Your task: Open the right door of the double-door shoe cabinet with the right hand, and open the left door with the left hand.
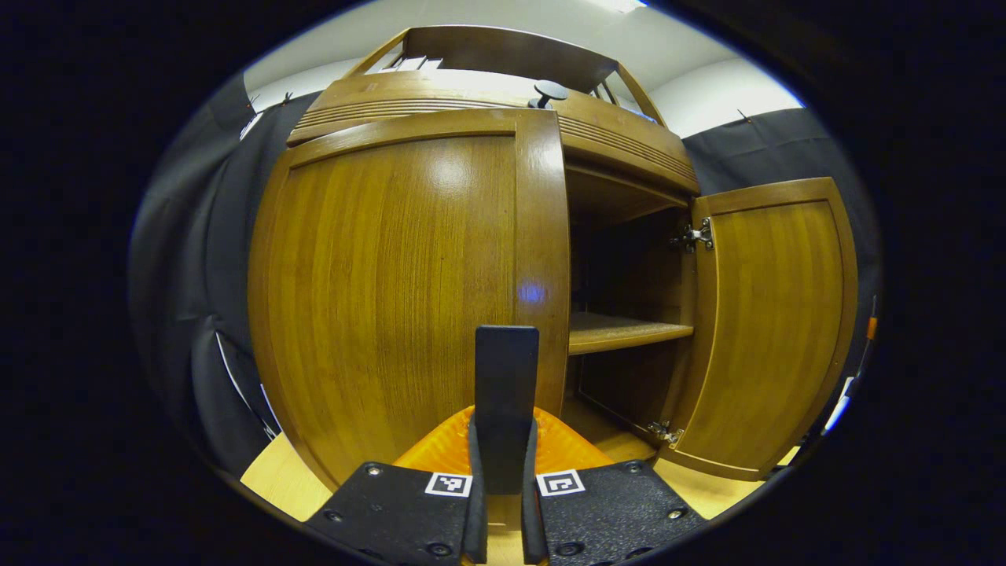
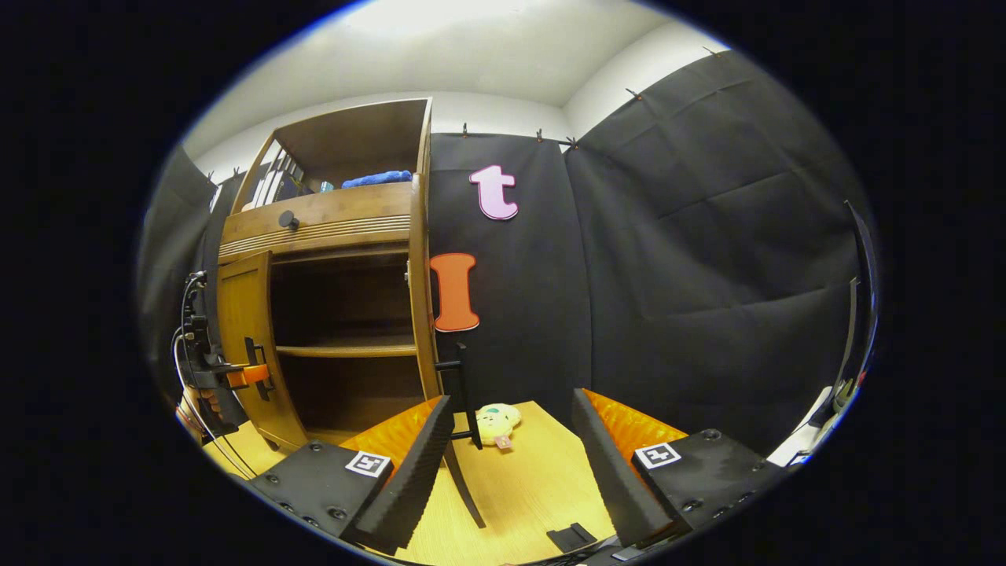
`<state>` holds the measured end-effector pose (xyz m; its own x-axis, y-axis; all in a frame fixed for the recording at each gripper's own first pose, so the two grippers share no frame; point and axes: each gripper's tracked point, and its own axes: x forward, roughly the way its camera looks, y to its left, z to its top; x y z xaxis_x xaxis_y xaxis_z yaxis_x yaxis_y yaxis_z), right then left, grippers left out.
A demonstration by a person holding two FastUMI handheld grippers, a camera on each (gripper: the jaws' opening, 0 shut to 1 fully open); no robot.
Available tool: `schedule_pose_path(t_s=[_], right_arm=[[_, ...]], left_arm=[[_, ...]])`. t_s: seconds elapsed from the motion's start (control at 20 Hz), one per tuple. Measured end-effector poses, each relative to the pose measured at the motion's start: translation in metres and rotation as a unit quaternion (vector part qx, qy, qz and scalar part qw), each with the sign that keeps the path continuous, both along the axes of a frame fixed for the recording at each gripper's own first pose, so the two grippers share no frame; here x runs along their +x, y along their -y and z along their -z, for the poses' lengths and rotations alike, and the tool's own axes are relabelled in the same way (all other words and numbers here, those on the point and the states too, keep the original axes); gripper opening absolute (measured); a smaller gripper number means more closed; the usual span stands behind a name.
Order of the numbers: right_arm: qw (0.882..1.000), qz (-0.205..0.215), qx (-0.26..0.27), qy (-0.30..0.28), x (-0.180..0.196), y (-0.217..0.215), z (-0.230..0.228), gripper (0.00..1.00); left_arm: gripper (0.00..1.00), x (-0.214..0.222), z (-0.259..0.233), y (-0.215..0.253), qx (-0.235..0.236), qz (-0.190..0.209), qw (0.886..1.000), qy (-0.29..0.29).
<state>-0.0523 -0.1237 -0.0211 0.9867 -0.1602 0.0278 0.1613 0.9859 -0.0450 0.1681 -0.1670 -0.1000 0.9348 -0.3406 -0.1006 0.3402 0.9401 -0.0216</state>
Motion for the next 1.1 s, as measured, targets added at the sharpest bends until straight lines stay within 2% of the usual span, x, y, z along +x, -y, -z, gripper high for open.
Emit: schedule_pose_path(t_s=[0.2, 0.45, 0.5, 1.1], right_arm=[[1.0, -0.01, -0.012, 0.001, -0.004, -0.017, -0.002, 0.98], [0.999, -0.022, -0.024, 0.0, -0.006, -0.038, -0.004, 1.0], [0.999, -0.024, -0.025, 0.0, -0.008, -0.042, -0.004, 0.98], [0.997, -0.056, -0.047, 0.009, -0.013, -0.092, -0.008, 0.96]], left_arm=[[0.16, -0.016, -0.003, -0.008, -0.006, 0.013, 1.0, -0.001], [0.16, -0.038, -0.01, -0.025, -0.011, 0.026, 1.0, 0.0], [0.15, -0.042, -0.01, -0.028, -0.012, 0.027, 1.0, 0.0], [0.17, -0.09, -0.017, -0.083, -0.016, 0.017, 1.0, 0.008]])
